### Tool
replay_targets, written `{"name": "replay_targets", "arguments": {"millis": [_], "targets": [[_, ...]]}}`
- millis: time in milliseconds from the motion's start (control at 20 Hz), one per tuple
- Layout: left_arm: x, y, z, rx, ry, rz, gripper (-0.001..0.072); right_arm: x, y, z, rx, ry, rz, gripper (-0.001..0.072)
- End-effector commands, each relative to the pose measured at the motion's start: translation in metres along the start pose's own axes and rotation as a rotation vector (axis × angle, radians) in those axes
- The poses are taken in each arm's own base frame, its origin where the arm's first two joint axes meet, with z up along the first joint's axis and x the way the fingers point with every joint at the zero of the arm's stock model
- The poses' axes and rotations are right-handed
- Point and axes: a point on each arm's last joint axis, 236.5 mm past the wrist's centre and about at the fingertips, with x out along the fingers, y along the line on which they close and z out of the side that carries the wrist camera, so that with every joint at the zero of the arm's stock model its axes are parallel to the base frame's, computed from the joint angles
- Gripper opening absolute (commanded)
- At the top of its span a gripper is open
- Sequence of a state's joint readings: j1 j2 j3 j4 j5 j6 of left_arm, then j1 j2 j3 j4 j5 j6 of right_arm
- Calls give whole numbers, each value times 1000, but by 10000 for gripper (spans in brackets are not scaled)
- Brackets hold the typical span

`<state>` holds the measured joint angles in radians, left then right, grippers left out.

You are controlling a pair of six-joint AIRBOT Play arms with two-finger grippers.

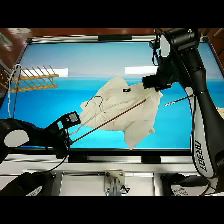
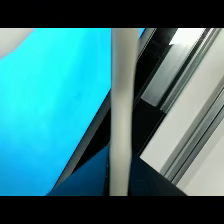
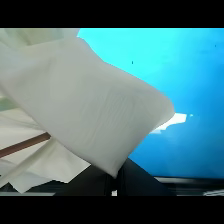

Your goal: Fold the shirts.

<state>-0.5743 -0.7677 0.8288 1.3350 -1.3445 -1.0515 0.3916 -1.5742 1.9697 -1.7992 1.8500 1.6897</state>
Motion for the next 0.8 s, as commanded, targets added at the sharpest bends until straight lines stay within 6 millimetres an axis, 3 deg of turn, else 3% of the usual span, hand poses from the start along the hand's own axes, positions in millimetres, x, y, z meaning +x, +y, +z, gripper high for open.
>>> {"name": "replay_targets", "arguments": {"millis": [0,250,550,750], "targets": [[4,9,8,-3,-22,29,56,-5,-1,-3,-12,-2,2,90],[-7,3,1,-45,-25,35,56,-5,3,-2,-12,-7,18,89],[29,9,19,-34,-16,-21,56,-8,8,-3,-27,-13,45,89],[51,-6,40,65,-66,-132,56,-41,17,10,-101,-152,62,89]]}}
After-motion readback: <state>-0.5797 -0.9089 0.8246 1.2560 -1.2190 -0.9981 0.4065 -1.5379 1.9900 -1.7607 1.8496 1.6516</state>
